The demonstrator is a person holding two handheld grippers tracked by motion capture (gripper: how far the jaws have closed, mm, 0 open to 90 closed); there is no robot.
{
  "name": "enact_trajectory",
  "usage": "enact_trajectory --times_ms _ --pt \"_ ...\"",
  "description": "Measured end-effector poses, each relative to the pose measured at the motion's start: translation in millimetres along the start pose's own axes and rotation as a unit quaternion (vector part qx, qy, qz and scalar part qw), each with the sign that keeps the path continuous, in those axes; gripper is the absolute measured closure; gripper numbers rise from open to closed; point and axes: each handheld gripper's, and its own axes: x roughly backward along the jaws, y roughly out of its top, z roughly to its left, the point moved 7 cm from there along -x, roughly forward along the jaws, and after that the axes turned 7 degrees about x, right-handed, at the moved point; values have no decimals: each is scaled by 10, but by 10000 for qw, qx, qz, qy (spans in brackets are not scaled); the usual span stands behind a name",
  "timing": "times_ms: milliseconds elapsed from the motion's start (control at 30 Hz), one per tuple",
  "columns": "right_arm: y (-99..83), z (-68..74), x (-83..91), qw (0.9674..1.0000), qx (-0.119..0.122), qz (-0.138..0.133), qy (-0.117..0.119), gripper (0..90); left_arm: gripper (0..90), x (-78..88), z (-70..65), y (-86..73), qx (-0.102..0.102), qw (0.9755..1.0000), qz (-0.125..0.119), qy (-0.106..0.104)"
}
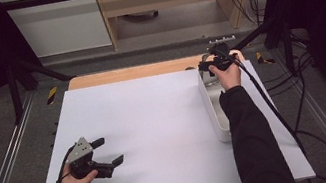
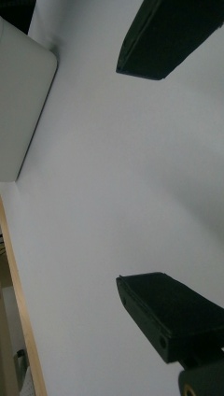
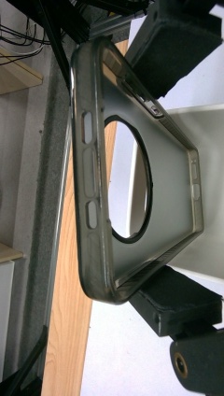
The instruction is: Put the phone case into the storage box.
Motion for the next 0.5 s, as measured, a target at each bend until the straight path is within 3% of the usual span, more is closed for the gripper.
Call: enact_trajectory --times_ms 500 --pt "-37 31 -84 10000 -16 25 -47 114 6 0 -1 0 -4 10000 0 -1"
